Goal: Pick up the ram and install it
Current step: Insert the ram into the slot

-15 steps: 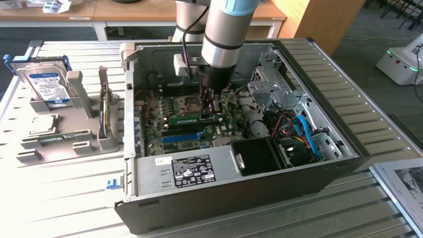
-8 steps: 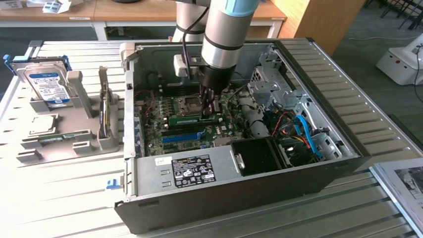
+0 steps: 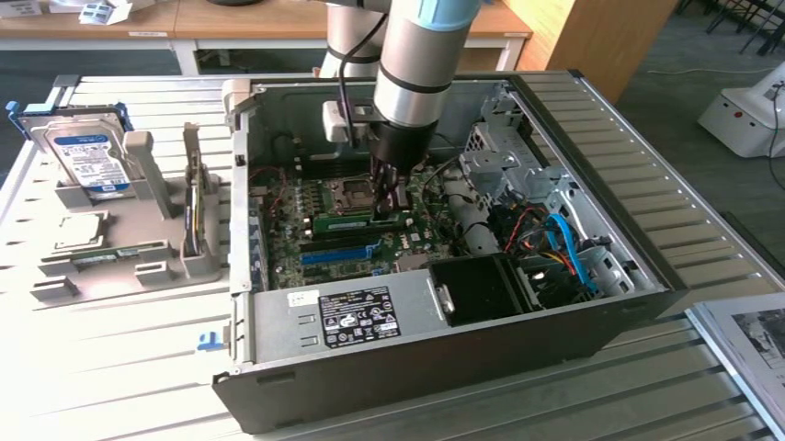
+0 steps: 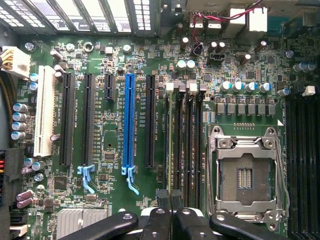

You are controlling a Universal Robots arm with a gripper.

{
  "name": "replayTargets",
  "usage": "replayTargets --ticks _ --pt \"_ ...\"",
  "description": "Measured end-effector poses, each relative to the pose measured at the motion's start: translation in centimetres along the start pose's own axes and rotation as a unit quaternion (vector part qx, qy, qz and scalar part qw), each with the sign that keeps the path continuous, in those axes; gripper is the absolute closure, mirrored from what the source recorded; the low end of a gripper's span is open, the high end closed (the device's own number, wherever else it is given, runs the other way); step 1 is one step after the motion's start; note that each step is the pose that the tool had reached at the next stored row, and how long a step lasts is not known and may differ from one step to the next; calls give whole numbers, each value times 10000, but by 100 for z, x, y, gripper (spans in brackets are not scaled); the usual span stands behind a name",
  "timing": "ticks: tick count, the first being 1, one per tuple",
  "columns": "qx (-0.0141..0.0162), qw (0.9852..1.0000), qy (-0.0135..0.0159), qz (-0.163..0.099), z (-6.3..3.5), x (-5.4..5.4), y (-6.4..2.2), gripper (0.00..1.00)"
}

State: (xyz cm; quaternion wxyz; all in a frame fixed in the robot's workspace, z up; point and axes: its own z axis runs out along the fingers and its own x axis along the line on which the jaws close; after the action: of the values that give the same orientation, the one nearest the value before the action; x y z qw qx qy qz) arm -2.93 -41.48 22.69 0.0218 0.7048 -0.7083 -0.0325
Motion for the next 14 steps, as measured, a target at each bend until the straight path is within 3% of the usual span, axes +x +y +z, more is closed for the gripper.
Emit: replayTargets --ticks 14 --pt "0 10000 1 -1 -60 0 5 89"
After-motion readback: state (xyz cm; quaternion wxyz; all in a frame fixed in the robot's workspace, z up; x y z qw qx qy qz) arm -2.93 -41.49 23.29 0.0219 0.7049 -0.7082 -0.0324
